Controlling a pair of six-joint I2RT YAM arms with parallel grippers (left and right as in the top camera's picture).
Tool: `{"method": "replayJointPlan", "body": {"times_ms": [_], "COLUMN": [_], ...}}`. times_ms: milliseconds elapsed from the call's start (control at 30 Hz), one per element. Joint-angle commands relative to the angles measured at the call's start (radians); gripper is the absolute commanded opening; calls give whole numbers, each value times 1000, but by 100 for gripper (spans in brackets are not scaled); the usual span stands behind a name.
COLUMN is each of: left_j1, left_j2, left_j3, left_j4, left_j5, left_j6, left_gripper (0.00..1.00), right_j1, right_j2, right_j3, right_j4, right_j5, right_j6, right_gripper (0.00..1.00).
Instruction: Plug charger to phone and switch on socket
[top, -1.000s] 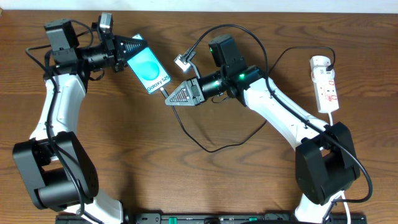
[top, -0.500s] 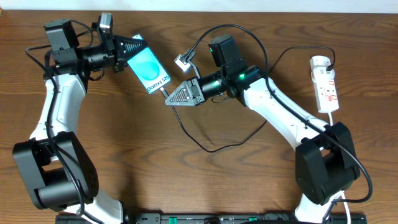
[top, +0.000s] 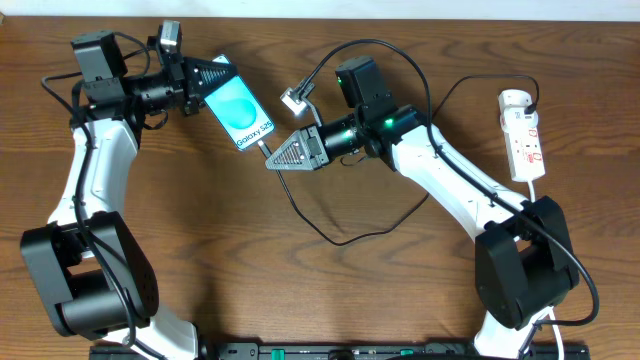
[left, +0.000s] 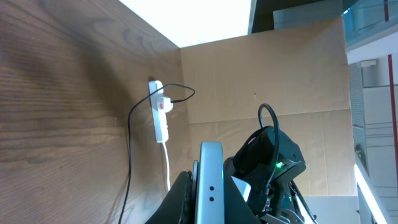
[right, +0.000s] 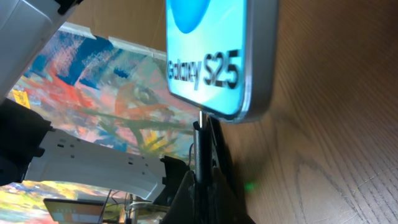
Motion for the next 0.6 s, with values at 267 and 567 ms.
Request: {"method": "replayJointPlan", "body": {"times_ms": [267,567], "left_j1": [-1,-1], "left_j2": [6,6], "left_j3": [5,5], "left_j4": [5,5], "left_j5": [18,18], "left_j6": [-10,-10], "left_gripper": [7,7], "right_j1": [8,8], "right_j2": [-4,-4], "right_j3": [-1,-1], "right_j4": [-2,-11], "right_j5": [-6,64], "right_j6": [-6,-5], "right_gripper": [1,1]}}
